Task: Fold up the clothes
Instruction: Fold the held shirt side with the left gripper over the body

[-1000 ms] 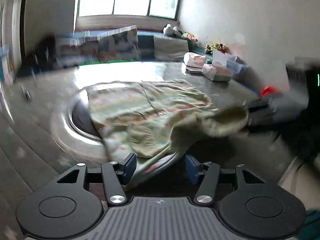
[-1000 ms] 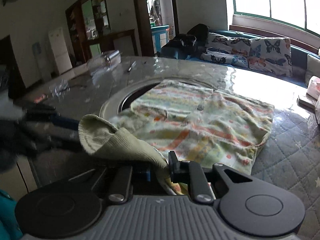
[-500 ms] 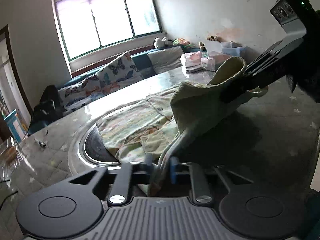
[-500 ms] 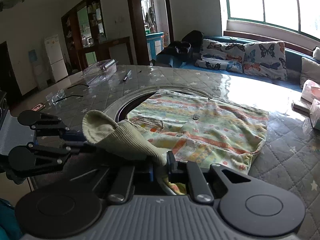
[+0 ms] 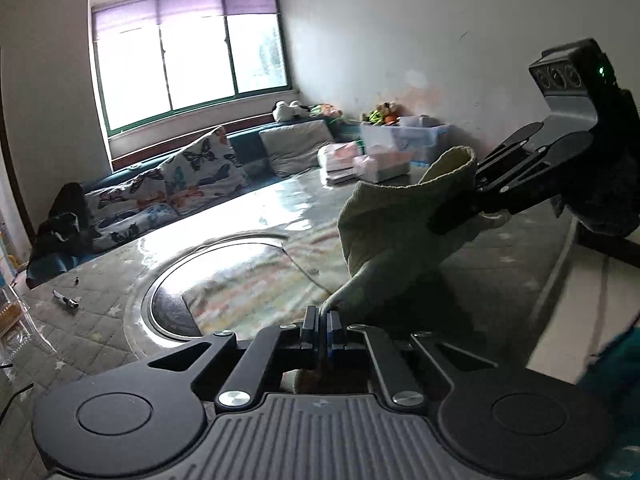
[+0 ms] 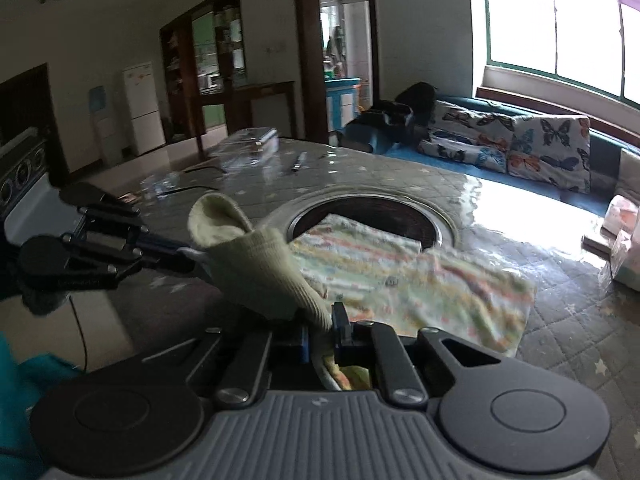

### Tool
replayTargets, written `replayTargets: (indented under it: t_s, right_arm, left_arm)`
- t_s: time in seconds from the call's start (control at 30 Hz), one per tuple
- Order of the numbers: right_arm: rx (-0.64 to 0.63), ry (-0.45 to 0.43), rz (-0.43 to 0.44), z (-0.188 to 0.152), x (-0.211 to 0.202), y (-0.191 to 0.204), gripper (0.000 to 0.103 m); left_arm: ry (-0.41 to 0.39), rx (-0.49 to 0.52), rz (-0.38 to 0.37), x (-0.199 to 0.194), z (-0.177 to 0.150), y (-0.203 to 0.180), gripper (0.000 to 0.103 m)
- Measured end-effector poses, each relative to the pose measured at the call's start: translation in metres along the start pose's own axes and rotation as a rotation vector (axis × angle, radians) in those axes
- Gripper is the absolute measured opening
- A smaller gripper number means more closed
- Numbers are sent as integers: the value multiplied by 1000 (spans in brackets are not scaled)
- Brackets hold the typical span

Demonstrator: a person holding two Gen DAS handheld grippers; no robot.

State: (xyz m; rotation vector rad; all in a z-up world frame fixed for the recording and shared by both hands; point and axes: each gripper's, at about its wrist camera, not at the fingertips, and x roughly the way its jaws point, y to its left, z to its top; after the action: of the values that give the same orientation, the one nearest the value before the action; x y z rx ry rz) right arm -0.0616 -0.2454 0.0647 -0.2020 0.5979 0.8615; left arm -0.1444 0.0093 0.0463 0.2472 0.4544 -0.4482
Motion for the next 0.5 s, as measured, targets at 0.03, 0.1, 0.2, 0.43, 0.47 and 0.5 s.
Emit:
replayTargets:
  t_s: [0.03, 0.1, 0.2, 0.43, 0.47, 0.5]
  right_arm:
    - [-4, 1, 7, 1, -5, 4, 9]
    - [-12, 4, 21, 2, -14, 11, 9]
    - [-17, 3, 21, 6, -15, 16, 9]
    - [-17, -8, 2, 32, 6, -7, 8]
    - [-19, -7, -2, 37, 10, -11, 8]
    - [-19, -4, -4, 42, 15, -17, 8]
  left_arm:
    - [-7, -7, -4, -7, 2, -1, 4]
    - [-20, -20, -3, -14, 4, -2, 4]
    - [-32, -38, 0, -13, 9, 2, 4]
    - [-32, -84, 28, 21, 24, 28, 3]
    - [-30, -101, 29, 28, 28, 35, 3]
    - [-26, -118, 30, 36, 30, 42, 3]
